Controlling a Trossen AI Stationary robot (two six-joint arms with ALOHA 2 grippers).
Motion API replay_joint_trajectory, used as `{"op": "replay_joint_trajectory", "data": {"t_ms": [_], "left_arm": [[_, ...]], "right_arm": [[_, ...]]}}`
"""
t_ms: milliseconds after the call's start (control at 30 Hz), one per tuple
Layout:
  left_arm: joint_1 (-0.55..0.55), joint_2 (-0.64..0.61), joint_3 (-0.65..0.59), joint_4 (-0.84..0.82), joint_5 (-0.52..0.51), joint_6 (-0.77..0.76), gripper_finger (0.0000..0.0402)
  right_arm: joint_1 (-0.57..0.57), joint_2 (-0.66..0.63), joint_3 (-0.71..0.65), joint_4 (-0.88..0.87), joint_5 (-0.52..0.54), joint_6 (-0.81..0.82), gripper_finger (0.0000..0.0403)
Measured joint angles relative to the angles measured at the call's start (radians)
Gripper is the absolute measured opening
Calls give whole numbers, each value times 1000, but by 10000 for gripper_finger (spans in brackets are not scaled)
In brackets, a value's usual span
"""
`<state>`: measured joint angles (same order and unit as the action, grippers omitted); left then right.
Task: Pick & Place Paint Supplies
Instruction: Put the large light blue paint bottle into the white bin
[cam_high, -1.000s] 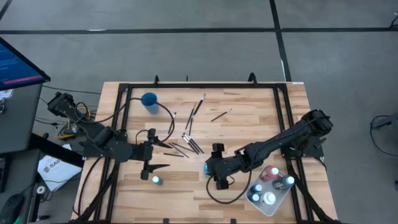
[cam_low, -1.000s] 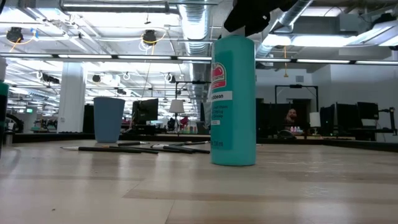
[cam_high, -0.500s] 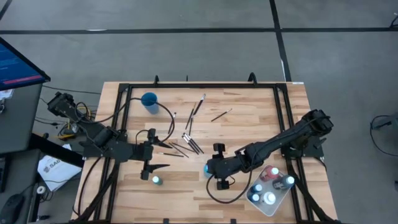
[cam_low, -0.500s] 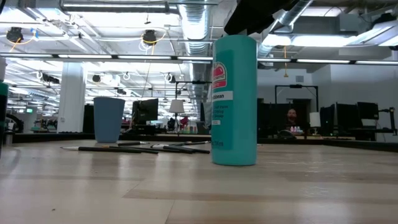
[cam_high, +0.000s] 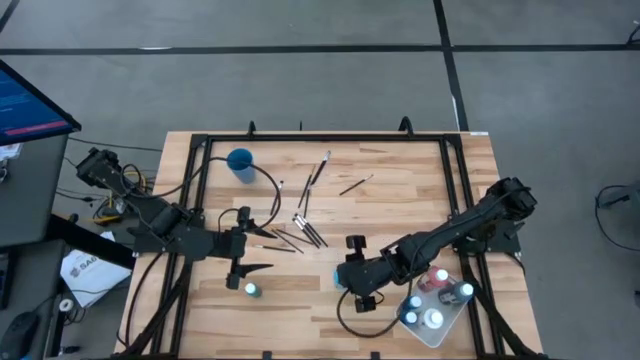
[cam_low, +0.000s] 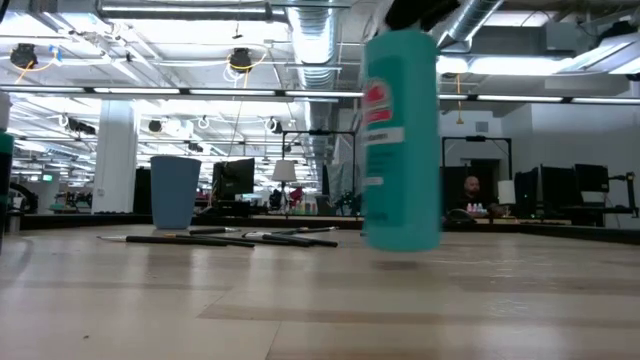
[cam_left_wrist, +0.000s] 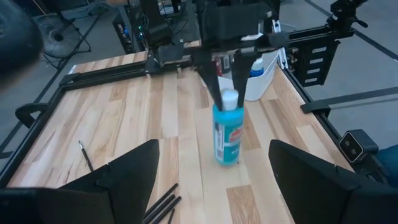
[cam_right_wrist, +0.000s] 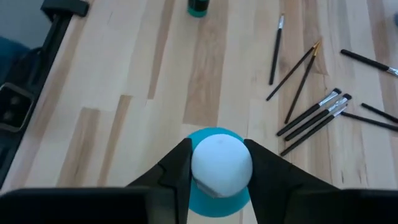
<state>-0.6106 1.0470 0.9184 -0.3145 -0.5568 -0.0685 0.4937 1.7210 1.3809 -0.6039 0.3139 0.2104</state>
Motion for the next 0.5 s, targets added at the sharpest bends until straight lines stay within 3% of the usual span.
{"op": "replay_joint_trajectory", "data": {"t_ms": [233,500], "left_arm": [[0,0,0,0,0,0,298],[0,0,0,0,0,1,298]], "right_arm": [[49,-11,72,-159,0,83,129],[134,-134,74,-256,32,226,113]]}}
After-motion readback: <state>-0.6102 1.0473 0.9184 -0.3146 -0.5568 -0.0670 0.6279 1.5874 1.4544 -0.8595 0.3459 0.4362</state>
